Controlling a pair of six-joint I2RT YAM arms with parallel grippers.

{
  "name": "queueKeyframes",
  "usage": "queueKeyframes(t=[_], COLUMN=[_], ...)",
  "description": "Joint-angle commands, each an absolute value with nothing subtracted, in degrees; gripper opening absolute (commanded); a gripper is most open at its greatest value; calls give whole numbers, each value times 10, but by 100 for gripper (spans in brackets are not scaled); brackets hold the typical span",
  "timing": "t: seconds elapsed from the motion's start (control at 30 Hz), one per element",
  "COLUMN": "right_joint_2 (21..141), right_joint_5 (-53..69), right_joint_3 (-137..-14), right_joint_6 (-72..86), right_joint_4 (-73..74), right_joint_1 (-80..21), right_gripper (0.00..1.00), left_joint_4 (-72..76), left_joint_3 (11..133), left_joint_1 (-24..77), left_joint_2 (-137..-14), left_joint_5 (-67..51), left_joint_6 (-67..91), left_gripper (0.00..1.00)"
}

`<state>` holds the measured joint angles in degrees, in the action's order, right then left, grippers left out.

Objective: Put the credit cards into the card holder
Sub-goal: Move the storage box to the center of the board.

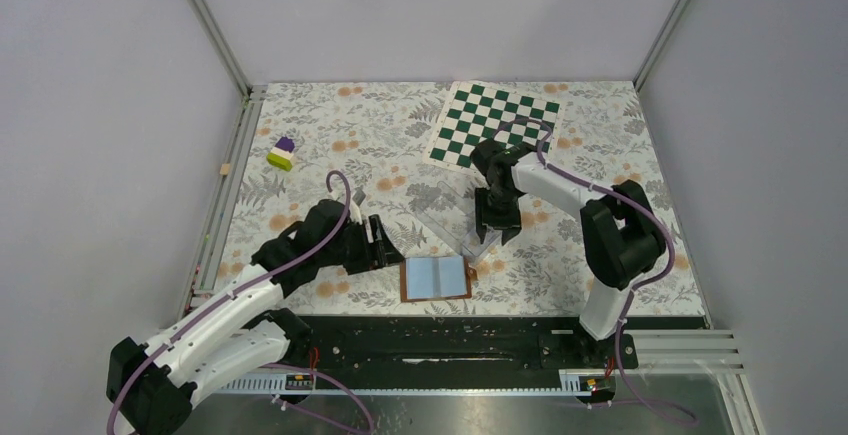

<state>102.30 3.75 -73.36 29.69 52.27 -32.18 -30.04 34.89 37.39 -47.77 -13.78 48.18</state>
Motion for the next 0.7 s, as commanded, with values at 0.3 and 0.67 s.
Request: queueKeyframes(t=[0.3, 0.67], right_joint_2=[1095, 1210], right_joint_5=[69, 31], right_joint_3=[-837, -1032], right_joint_6=[295, 256], right_joint_4=[528, 613], right_joint_1=[-321, -321], right_gripper=[20, 9], left_joint_4=[-267, -253], left_joint_3=[324, 340], left_joint_1=[371, 366], left_joint_2=[-467, -535], left_joint_5=[-152, -154], left_joint_6=[486, 463], left_gripper=[63, 63])
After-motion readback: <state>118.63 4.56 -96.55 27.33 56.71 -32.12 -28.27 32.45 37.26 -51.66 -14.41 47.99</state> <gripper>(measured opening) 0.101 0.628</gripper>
